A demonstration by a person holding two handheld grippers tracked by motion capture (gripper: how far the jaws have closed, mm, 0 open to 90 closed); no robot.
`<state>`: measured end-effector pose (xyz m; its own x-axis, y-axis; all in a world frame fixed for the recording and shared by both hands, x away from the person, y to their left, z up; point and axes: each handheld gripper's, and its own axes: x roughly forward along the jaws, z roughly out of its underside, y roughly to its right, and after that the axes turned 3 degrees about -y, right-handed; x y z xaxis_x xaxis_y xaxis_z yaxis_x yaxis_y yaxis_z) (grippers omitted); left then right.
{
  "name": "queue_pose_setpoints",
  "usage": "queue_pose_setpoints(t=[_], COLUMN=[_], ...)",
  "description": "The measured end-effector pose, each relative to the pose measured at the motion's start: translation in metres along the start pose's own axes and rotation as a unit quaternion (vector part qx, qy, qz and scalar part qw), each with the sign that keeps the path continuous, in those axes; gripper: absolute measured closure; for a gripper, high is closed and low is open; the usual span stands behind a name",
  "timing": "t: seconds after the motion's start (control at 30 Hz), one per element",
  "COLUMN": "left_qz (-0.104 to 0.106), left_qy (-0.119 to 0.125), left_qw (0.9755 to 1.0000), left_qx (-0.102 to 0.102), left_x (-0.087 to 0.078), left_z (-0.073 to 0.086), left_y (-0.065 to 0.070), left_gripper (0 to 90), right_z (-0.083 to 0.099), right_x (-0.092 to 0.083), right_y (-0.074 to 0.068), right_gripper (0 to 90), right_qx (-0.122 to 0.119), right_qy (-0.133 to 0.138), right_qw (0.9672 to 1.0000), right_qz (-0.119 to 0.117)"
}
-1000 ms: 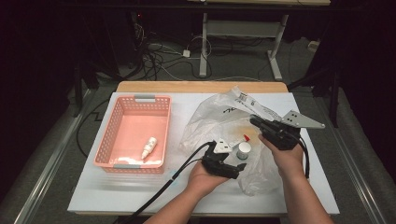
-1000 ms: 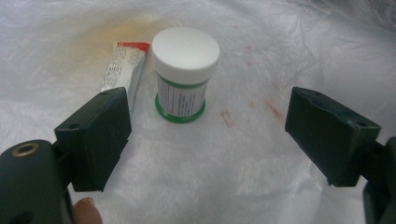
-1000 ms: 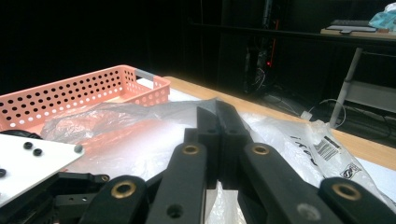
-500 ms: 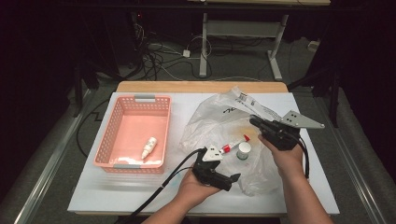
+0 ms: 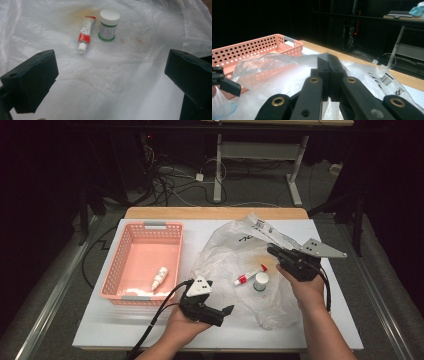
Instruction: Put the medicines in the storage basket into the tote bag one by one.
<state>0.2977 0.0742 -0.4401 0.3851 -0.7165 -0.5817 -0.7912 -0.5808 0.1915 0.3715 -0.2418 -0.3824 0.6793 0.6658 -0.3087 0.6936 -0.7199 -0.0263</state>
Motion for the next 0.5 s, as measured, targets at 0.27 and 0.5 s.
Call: queue_pose_setpoints(t=[0.27,0.5], left_qz=[-0.02,-0.042], left_qy=[0.019,0.031], left_qw=[0.9995,0.9981], left_qx=[-0.014,-0.033], left_x=[-0.024,-0.045], left_z=[0.007,0.012], left_y=[-0.014,-0.023], left_gripper=[0.0,0.0], right_z=[0.0,0.0], right_x=[0.001,0.001], right_y=[0.0,0.0], right_gripper=[90.0,90.0], right_qx=[0.001,0.001], right_qy=[0.0,0.0], right_qw=[1.0,1.0], right_qz=[0.001,0.0])
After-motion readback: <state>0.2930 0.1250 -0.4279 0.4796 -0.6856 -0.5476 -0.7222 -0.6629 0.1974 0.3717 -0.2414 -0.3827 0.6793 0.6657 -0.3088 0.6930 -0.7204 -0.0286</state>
